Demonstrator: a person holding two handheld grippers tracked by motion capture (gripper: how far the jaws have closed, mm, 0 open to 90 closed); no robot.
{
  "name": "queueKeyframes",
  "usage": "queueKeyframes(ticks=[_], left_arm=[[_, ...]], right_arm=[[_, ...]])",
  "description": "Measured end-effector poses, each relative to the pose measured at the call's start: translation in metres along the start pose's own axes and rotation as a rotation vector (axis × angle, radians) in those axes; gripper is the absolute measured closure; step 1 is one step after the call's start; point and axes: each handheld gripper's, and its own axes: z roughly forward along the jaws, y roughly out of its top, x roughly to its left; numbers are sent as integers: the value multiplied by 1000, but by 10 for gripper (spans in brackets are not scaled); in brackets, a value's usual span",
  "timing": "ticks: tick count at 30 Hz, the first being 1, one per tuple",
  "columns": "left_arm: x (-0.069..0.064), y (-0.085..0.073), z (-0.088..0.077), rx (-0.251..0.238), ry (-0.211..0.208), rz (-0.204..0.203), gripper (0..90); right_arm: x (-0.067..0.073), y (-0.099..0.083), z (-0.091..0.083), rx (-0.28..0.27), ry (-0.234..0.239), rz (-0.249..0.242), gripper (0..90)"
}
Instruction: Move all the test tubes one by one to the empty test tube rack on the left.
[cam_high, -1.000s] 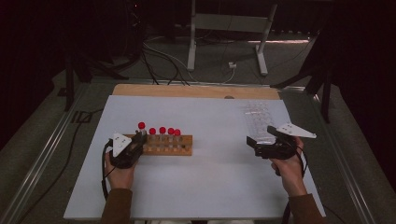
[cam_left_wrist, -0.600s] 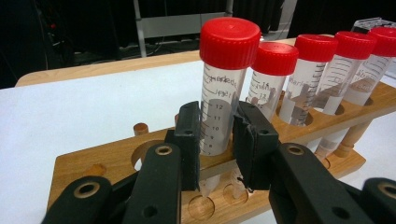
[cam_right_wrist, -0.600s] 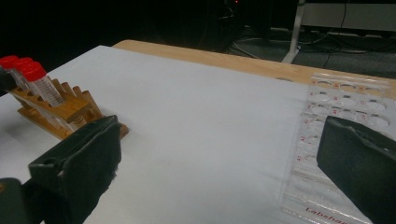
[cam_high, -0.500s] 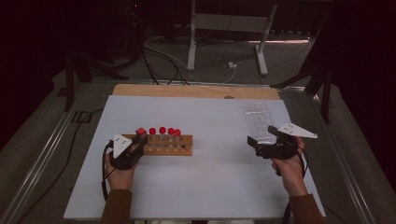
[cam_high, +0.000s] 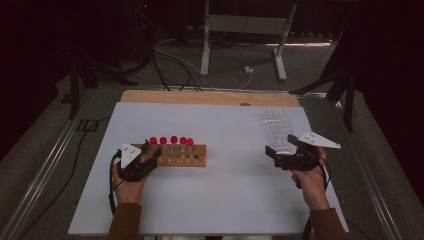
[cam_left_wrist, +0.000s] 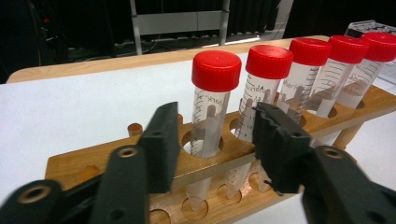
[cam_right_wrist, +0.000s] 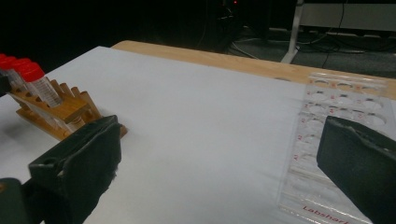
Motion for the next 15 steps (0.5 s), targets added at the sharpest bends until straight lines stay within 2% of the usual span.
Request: queueKeyframes(ticks=[6, 10, 15], left_arm=[[2, 5, -8, -31, -33, -13, 357], [-1, 13, -16, -48, -16, -11, 174], [-1, 19, -28, -60, -33, -13, 101]], right_arm=[[-5, 0, -7, -36, -6, 7, 0], [-6, -4, -10, -52, -11, 1, 0], [-4, -11, -11, -64, -2, -11, 0]])
